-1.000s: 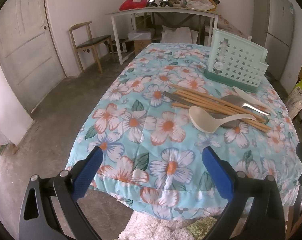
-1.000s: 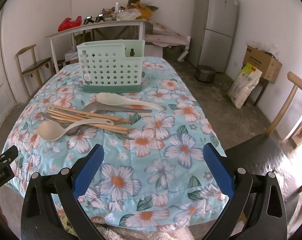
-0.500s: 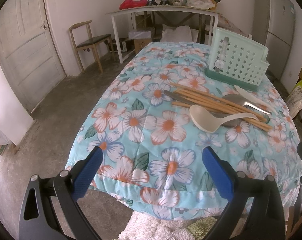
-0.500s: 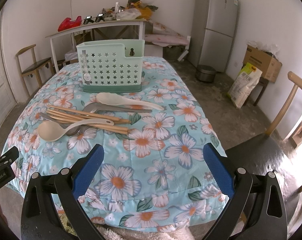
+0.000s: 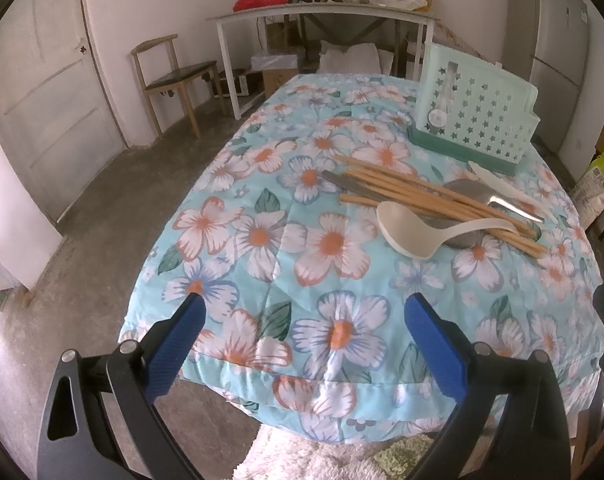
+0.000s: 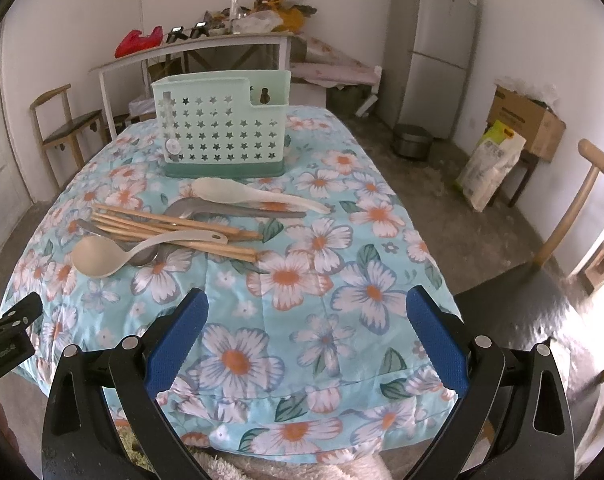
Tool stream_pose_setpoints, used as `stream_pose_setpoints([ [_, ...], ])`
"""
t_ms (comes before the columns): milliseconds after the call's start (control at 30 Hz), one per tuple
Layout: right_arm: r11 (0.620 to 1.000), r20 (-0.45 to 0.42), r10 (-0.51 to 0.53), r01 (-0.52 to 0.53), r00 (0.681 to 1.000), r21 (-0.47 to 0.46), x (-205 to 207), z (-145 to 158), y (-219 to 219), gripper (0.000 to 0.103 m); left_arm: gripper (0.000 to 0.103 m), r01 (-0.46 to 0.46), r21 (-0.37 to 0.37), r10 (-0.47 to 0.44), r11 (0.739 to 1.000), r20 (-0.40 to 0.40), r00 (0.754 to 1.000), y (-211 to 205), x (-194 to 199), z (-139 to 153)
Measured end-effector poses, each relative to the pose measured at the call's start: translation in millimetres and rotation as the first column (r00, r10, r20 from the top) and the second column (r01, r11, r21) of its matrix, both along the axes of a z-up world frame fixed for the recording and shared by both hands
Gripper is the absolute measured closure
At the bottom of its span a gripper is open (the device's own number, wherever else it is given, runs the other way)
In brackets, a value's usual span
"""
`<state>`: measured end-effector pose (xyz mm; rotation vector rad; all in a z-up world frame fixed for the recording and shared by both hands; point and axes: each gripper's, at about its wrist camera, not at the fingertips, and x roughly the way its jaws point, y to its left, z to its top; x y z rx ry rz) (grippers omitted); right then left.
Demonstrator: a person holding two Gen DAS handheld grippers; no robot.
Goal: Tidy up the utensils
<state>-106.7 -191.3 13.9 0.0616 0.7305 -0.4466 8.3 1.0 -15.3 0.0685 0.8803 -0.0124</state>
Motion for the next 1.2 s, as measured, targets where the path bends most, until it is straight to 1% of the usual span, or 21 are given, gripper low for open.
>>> stream_pose_setpoints([
  [200, 1.000, -0.024, 0.003, -0.002, 1.000, 0.026, 3.5, -6.5, -3.1, 0.008, 0.005, 0.016, 0.017, -0.015, 1.000, -0.042, 0.999, -6.6, 11.3, -8.3],
  [267, 0.999, -0.036, 0.013, -0.012, 0.999, 0.039, 6.6, -9.6, -4.6, 0.008, 0.005, 0.035, 0.027, -0.032, 0.999, -0.084, 0.996, -10.4, 20.9, -16.9],
  [433, 0.998, -0.071, 0.040, -0.036, 0.997, 0.056, 22.2, -19.0, -12.7, 0.008, 0.005, 0.066, 0.045, -0.059, 0.997, -0.140, 0.988, -16.5, 40.6, -38.4],
  [500, 0.997, -0.087, 0.062, -0.057, 0.994, 0.059, 28.5, -23.6, -13.5, 0.008, 0.005, 0.070, 0.035, -0.063, 0.997, -0.159, 0.985, -16.4, 45.5, -44.4],
  [533, 0.996, -0.094, 0.074, -0.068, 0.993, 0.062, 30.8, -25.8, -13.2, 0.008, 0.004, 0.061, 0.017, -0.058, 0.998, -0.144, 0.988, -14.9, 47.4, -45.9],
  [700, 0.986, -0.135, 0.133, -0.118, 0.982, 0.116, 40.3, -40.8, -12.3, 0.008, 0.004, 0.060, -0.037, -0.065, 0.997, -0.152, 0.986, -8.7, 50.3, -53.2],
  [767, 0.979, -0.152, 0.166, -0.145, 0.974, 0.142, 42.8, -47.7, -10.5, 0.008, 0.004, 0.067, -0.037, -0.072, 0.997, -0.153, 0.986, -8.9, 50.1, -54.1],
  [933, 0.968, -0.181, 0.228, -0.201, 0.957, 0.152, 45.1, -58.0, -1.5, 0.008, 0.004, 0.060, -0.044, -0.066, 0.997, -0.146, 0.987, -9.2, 49.4, -55.3],
  [1033, 0.964, -0.194, 0.247, -0.220, 0.949, 0.149, 45.7, -62.7, 2.5, 0.008, 0.004, 0.056, -0.034, -0.060, 0.998, -0.135, 0.989, -10.3, 44.2, -55.2],
  [1200, 0.960, -0.190, 0.260, -0.232, 0.947, 0.157, 45.4, -65.7, -0.5, 0.008, 0.004, 0.063, -0.026, -0.065, 0.998, -0.115, 0.991, -11.7, 35.0, -54.2],
])
